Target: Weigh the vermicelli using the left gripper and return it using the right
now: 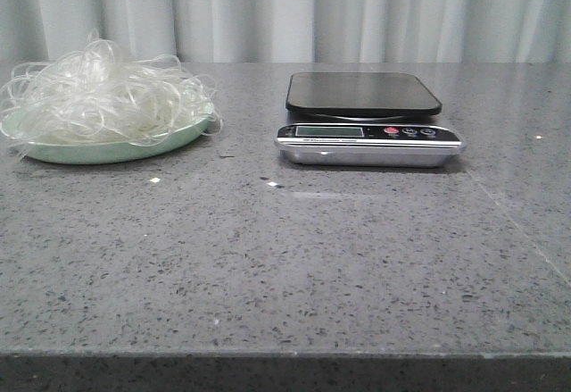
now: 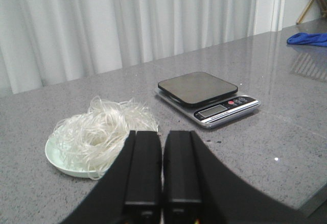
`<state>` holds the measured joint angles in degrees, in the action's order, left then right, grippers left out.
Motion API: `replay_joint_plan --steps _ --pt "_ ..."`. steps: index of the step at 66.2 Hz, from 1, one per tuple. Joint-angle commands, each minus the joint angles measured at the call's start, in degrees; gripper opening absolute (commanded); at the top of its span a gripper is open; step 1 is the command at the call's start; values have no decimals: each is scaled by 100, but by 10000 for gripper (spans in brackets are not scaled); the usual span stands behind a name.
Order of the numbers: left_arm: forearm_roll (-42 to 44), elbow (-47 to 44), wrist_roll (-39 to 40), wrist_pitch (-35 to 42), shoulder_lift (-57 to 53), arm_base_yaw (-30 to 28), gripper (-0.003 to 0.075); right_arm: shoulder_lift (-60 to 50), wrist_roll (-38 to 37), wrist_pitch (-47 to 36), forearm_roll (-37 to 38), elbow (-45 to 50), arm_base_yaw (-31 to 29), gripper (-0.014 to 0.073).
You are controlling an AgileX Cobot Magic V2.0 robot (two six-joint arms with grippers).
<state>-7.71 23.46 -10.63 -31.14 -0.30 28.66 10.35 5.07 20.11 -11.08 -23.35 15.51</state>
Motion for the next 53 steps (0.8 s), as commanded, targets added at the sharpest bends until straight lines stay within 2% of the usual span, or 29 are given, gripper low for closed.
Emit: replay_joint_plan --steps 1,20,32,46,53 --pt "120 -43 4 555 -37 -207 128 63 61 -471 -39 -147 -37 168" --pt "203 -1518 4 2396 -119 -1856 128 63 61 -471 -39 -147 -37 168" --pt "243 -2349 4 3525 -119 -2317 128 63 61 -466 -38 -147 -37 168" --pt "280 -2402 85 3424 -119 -2602 128 63 61 -461 -38 -147 -37 168" --pt "610 -2402 596 3424 -119 -2829 128 63 61 -461 -38 -147 -37 168"
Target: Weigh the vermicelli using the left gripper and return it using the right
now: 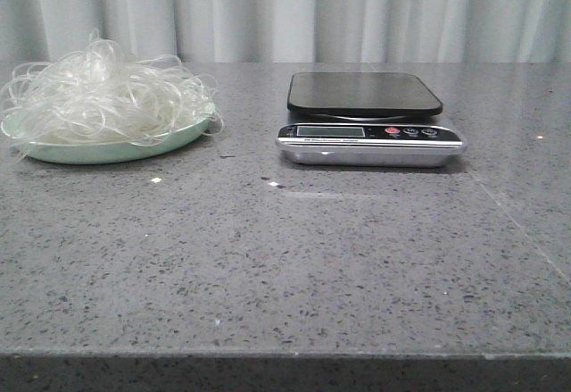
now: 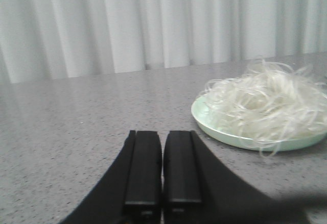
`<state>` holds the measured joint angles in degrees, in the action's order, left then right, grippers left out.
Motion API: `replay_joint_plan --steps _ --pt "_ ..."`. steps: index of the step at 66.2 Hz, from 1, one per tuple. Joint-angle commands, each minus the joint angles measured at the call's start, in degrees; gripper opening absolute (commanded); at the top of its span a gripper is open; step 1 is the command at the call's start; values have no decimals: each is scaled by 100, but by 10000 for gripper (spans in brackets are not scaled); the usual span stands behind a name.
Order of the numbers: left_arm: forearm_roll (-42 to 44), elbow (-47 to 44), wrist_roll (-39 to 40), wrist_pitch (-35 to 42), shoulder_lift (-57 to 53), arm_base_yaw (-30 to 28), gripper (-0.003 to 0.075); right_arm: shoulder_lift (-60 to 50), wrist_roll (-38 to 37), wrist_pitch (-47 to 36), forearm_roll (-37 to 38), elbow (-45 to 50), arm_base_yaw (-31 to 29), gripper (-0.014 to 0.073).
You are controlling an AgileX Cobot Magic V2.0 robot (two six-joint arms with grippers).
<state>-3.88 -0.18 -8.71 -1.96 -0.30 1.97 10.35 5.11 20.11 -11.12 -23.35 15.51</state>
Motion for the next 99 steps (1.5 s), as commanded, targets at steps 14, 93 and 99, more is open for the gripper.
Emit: replay_joint_plan --steps 14,93,99 --pt "348 -38 776 506 -119 -173 128 63 56 -461 -35 -147 -37 168" --pt "321 -38 776 482 -119 46 128 63 30 -984 372 464 -319 168" --pt "321 -38 776 482 -108 46 128 26 -4 -1460 388 822 -602 168"
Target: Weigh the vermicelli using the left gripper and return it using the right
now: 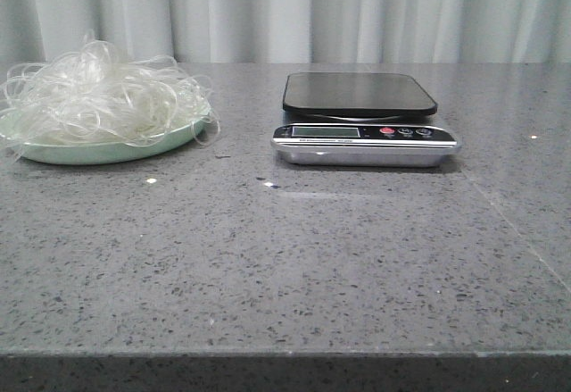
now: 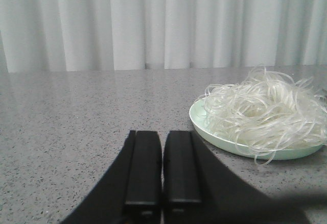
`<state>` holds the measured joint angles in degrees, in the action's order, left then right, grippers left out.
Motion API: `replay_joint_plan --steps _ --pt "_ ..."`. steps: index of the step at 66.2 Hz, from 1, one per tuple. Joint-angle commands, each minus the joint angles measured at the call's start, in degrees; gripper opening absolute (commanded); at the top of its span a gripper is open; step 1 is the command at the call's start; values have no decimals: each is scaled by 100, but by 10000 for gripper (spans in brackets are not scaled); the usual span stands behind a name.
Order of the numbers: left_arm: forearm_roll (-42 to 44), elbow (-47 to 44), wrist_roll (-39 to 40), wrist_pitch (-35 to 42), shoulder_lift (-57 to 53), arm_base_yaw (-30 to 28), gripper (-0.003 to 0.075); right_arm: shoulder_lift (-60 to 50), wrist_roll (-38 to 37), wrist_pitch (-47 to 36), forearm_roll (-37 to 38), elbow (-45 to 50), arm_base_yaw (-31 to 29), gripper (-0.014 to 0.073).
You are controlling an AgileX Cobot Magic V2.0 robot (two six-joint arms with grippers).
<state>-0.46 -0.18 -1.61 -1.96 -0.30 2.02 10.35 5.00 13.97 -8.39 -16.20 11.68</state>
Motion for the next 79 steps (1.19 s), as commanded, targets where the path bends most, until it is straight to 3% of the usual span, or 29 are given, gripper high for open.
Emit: replay_joint_plan --steps 1,14,29,79 --pt "-21 -38 66 482 -108 41 128 -10 7 -994 115 227 -310 168" --pt "-21 -38 66 482 -108 41 128 -642 -71 -1780 142 1134 -530 168" --pt "-21 -38 66 482 -108 41 128 -1185 -978 -1949 899 1680 -791 168" --pt "-21 -38 66 482 -108 41 128 -1185 -1000 -2138 933 1731 -791 168"
